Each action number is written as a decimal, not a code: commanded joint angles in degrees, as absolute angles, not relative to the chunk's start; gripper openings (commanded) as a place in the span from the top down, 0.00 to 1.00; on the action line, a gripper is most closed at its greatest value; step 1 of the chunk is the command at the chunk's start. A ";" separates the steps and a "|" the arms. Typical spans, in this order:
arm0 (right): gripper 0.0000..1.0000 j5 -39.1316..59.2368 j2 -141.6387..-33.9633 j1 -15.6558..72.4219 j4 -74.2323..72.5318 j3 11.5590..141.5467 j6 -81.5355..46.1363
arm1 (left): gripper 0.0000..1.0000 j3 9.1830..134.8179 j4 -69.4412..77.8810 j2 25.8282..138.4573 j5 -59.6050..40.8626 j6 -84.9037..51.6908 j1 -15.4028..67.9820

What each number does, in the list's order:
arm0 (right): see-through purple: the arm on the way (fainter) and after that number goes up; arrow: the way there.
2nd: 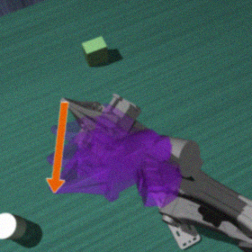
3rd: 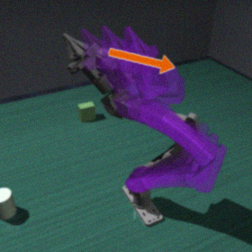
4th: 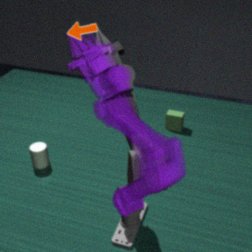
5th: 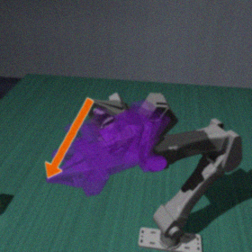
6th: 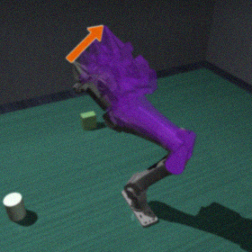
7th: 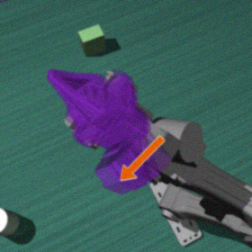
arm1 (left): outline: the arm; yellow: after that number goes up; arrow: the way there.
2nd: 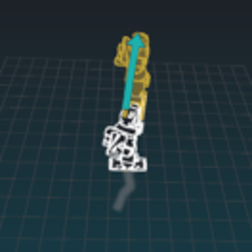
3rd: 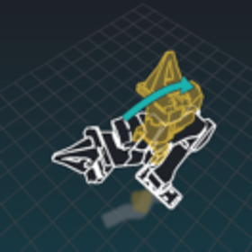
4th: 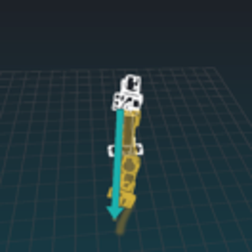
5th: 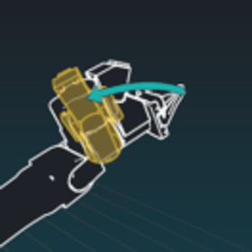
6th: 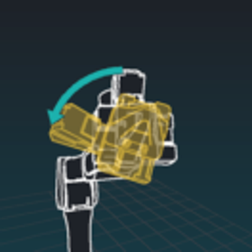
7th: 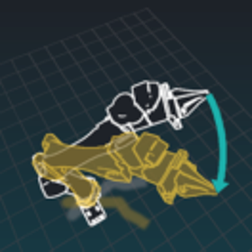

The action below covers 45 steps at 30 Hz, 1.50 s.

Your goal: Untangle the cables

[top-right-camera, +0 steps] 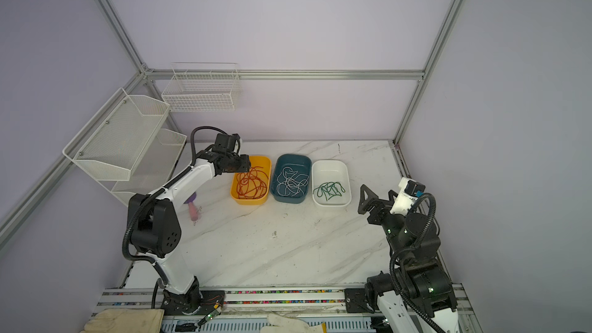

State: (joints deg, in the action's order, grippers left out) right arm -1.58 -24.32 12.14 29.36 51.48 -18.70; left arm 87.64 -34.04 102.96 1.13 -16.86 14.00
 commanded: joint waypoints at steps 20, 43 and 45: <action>0.02 -2.73 -26.55 11.81 27.99 50.40 -18.51 | 0.06 66.33 -19.72 69.77 7.80 -19.47 13.68; 0.02 -12.05 -39.92 11.86 -16.39 33.19 -22.86 | 0.00 32.27 -5.50 46.45 24.48 -18.95 13.71; 0.02 -15.61 -39.60 11.86 -27.24 27.67 -18.03 | 0.00 31.84 -4.55 47.89 26.02 -18.90 13.63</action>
State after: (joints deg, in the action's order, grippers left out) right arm -8.69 -40.56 12.14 -8.58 32.10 -25.15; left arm 34.17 -8.73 46.96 22.90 -19.35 13.91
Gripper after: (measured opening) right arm 0.977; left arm 0.999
